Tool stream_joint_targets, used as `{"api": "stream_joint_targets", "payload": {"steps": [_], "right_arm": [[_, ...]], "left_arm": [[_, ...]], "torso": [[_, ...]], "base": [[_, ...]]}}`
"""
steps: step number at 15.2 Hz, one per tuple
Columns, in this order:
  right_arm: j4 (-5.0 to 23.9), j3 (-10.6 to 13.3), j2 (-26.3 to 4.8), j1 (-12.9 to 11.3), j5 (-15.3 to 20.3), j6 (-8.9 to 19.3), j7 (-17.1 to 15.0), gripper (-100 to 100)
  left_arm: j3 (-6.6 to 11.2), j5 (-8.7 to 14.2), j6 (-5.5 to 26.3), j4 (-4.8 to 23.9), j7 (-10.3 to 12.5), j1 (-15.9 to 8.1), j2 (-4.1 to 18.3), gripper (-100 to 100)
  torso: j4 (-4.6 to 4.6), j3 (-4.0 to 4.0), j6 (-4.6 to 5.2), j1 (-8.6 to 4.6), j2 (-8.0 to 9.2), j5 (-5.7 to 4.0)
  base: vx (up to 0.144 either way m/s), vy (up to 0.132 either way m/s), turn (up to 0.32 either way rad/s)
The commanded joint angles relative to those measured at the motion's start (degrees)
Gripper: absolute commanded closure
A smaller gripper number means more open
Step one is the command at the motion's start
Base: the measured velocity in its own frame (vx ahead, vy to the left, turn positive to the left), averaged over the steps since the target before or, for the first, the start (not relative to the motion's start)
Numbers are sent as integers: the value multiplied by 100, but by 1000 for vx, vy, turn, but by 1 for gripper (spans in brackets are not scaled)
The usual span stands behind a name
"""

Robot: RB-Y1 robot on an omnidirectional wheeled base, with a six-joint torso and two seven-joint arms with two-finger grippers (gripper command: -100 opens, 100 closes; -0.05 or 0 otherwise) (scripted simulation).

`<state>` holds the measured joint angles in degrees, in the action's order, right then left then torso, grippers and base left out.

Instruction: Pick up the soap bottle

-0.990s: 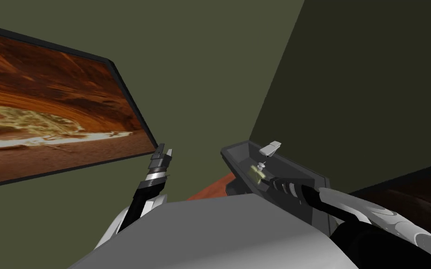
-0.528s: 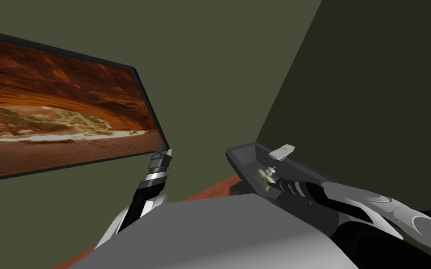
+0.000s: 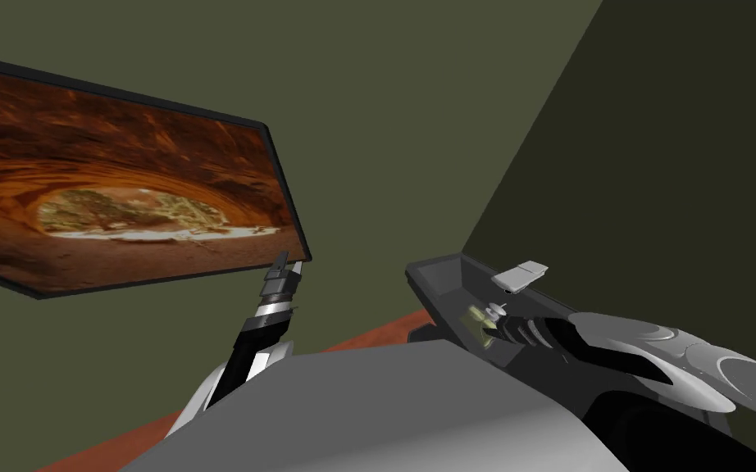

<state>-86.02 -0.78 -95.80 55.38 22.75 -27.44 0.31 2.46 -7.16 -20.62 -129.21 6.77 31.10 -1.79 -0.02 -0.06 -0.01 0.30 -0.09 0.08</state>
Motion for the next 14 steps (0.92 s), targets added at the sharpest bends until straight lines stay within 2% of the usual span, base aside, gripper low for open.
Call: {"api": "stream_joint_targets", "payload": {"steps": [1,2,7,8,9,10,14], "right_arm": [[50,25,-171,105,44,2,-3,-100],[22,-5,-78,69,17,-1,3,-100],[80,236,395,-13,134,135,210,-100],[86,264,450,-24,147,150,233,-100],[60,166,354,42,115,148,198,-100],[60,191,367,25,123,166,204,100],[61,190,372,27,116,169,194,100]], "left_arm": [[0,0,0,0,0,0,0,0],[0,0,0,0,0,0,0,0],[0,0,0,0,0,0,0,0],[0,0,0,0,0,0,1,0],[1,0,0,0,0,0,0,0],[1,0,0,0,0,0,0,0],[1,0,0,0,0,0,0,0]], "torso": [[0,0,0,0,0,0],[1,1,0,-2,2,-1],[-15,-22,-23,-46,-30,-53],[-21,-30,-24,-55,-40,-66],[-26,-37,-33,-63,-49,-85],[-29,-42,-36,-69,-55,-92],[-30,-44,-42,-75,-58,-93]], "base": [[7,38,107],[5,20,36],[37,-16,97],[41,-23,84],[18,-12,24],[0,0,0],[0,0,-3]]}}
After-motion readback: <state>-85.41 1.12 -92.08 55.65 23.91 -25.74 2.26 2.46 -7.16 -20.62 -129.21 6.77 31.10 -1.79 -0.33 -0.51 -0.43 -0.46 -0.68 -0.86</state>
